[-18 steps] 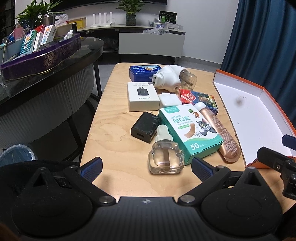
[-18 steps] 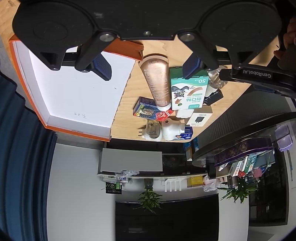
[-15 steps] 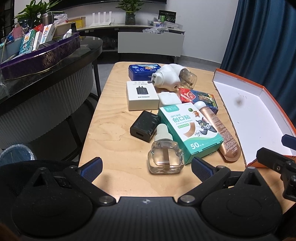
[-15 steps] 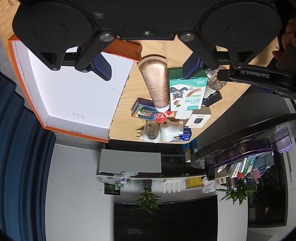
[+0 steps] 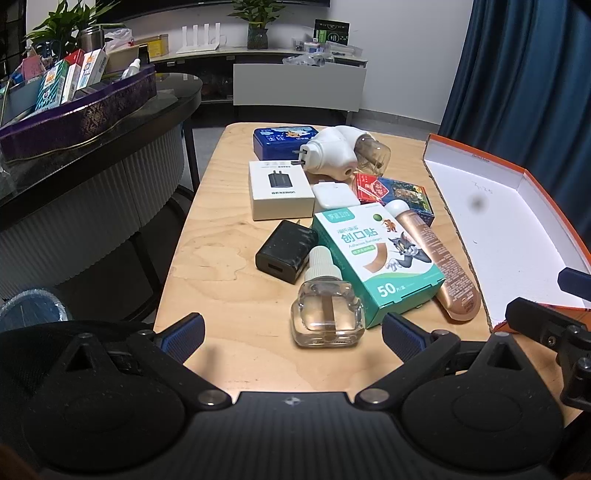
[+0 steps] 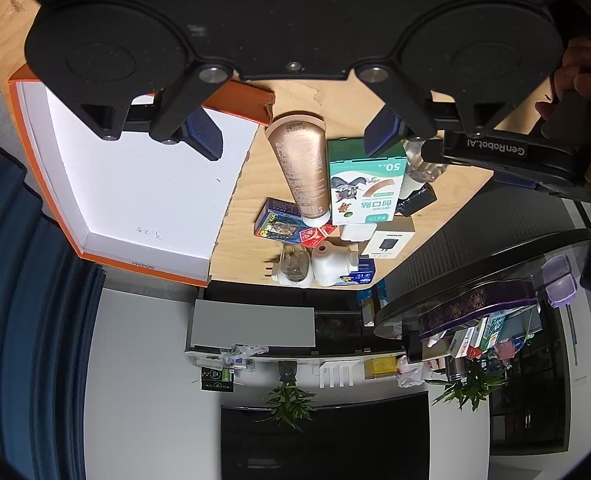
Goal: Organize rigid objects
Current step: 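Move both tools toward the clear glass bottle and bandage box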
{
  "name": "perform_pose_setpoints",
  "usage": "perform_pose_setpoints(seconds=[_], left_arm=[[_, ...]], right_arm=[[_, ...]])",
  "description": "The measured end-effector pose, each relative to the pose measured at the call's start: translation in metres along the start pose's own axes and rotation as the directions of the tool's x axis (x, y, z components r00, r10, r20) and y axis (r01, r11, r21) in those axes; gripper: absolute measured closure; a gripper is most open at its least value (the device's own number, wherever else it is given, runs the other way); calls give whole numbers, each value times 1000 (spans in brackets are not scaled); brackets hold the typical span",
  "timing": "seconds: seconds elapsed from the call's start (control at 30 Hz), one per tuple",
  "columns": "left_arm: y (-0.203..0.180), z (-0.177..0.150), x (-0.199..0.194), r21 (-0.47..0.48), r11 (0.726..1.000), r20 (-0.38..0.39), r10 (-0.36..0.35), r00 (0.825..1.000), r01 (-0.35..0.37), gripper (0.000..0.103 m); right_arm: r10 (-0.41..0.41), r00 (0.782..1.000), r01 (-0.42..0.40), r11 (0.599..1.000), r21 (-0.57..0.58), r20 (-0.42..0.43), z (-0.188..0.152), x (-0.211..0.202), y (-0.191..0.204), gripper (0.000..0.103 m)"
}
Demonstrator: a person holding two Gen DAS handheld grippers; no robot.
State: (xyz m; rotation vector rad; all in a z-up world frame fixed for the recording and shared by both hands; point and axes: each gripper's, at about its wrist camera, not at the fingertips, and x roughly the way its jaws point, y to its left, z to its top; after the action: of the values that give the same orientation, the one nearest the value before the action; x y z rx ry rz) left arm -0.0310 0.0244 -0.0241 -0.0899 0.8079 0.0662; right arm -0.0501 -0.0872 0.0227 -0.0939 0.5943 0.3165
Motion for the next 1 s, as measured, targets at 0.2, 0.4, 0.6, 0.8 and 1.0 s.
perform_pose_setpoints(seconds=[0.2,0.4,0.6,0.8,1.0], left_arm=[[2,-1,2,-1,1000,-2,3,1000,-3,0],[3,-1,4,-1,1000,-7,2,1000,-2,0],[4,-1,7,-5,1000,-11,4,1000,-4,0],[3,-2,10,1,1000,-16,3,1000,-3,0],[1,-1,13,5,1000,-18,5,1000,-5,0]], right_arm=[[1,1000,-1,1000,-5,-22,0,1,2,5],[9,1000,-9,1000,0,-20,0,1,2,5],[11,1000,-11,1000,-4,-18,-1,1,2,5],[19,999,-20,1000,-3,-31,-2,3,2,5],[30,998,-30,999,13,-62,-2,4,1,5]])
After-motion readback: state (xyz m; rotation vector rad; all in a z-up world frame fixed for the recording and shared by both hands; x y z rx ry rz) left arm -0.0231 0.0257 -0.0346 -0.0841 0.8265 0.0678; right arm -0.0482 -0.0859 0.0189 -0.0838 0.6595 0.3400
